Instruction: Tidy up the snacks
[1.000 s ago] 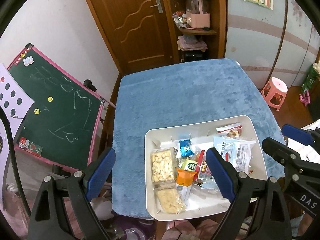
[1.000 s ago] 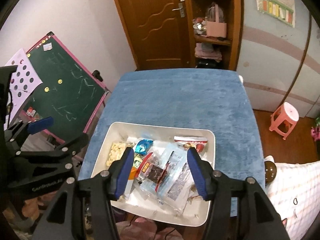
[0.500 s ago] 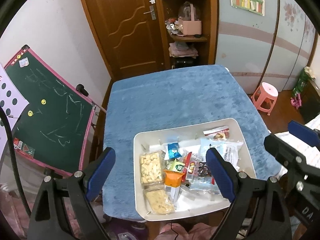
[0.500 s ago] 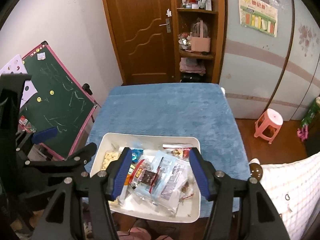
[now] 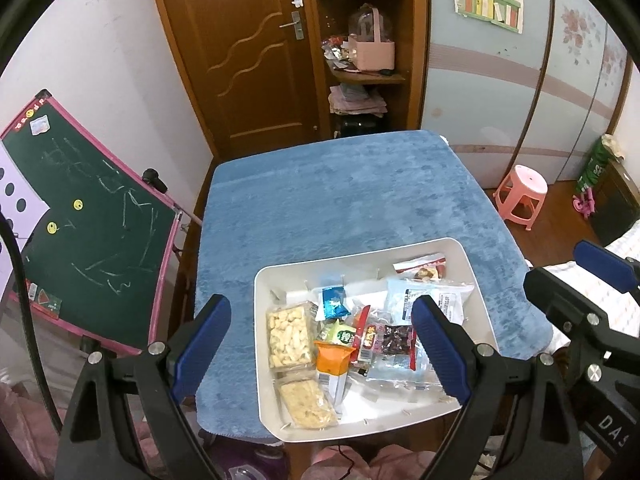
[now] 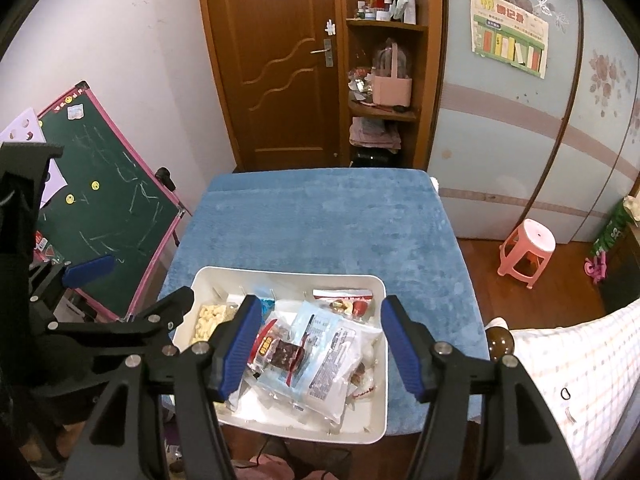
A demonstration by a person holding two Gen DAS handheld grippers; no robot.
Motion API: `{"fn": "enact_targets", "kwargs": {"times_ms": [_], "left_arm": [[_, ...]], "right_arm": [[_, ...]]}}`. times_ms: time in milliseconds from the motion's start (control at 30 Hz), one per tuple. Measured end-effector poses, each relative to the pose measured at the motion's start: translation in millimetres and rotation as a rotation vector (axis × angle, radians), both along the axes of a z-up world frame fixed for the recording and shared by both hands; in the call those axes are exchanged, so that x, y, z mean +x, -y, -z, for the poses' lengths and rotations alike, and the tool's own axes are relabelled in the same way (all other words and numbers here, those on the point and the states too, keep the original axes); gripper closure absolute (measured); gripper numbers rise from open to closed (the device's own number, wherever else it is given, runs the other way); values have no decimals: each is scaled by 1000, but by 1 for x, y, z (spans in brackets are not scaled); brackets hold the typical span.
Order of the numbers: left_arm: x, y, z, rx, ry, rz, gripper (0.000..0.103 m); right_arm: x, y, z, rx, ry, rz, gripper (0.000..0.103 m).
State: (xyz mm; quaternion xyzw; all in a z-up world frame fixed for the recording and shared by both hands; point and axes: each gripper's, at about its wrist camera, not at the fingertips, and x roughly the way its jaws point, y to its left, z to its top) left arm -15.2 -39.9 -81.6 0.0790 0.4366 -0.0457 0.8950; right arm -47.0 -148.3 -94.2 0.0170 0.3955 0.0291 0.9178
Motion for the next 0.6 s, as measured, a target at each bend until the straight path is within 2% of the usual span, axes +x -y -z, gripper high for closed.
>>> {"fn": "enact_targets", "kwargs": {"times_ms": [600], "left_arm": [[-2, -21, 3, -17, -14, -88, 12]], "right_arm": [[12, -9, 1, -20, -14, -65, 40]]}}
